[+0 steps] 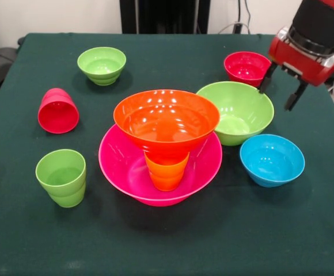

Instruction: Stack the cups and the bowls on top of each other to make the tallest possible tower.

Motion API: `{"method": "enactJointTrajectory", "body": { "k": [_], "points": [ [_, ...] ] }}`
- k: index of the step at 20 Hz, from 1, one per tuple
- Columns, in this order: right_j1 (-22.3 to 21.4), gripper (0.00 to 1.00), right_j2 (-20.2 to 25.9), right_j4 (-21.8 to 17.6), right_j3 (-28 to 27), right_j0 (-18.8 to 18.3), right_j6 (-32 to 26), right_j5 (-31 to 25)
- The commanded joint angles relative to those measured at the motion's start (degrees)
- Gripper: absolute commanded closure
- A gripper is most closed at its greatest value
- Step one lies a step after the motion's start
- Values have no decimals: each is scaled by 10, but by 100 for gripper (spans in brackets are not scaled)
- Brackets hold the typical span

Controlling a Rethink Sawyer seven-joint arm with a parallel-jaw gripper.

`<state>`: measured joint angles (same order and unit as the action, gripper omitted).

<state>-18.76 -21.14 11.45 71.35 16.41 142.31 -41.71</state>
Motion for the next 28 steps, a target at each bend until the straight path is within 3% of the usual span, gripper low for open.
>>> {"method": "enactJointTrajectory", "body": {
  "k": [1, 18, 28],
  "points": [
    [39, 0, 46, -52, 2, -25, -17, 43],
    [38, 0, 71, -46, -4, -31, -18, 34],
    [1, 0, 66, -43, 10, -20, -21, -15]
  ]
}}
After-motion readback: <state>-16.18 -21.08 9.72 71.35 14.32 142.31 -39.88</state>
